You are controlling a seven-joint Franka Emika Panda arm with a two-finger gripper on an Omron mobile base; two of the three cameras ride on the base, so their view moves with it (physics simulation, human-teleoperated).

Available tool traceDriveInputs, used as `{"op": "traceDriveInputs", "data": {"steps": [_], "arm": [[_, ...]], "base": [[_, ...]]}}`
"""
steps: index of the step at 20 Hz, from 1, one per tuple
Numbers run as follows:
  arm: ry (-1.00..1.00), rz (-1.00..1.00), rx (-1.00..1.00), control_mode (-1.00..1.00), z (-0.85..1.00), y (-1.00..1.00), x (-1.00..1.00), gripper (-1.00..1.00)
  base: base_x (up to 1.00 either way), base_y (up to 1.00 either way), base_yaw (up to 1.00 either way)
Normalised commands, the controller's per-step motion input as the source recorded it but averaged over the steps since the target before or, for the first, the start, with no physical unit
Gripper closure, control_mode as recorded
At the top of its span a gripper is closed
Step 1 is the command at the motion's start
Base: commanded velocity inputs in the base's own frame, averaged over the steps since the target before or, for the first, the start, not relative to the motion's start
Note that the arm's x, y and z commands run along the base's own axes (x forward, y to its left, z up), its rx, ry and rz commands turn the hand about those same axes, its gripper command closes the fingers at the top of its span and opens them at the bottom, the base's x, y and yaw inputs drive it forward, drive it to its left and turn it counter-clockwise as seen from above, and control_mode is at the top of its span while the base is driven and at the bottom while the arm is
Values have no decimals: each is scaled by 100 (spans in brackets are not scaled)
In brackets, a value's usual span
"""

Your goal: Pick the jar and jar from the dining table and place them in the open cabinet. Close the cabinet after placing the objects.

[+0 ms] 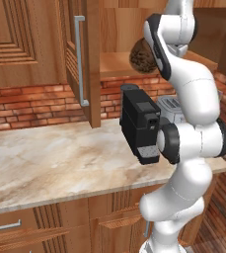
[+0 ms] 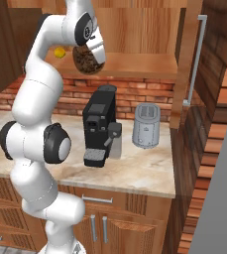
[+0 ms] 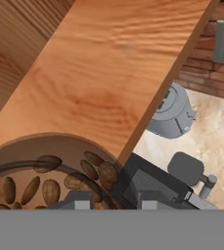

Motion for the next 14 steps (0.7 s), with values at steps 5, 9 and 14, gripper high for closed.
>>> {"op": "traceDriveInputs", "data": {"steps": [5, 9, 14], "arm": [[0, 0, 0, -100, 0, 0, 22, 100], [0, 0, 0, -100, 0, 0, 11, -100], [0, 0, 0, -100, 0, 0, 1, -100]], "base": [[0, 0, 0], [0, 0, 0], [0, 0, 0]]}}
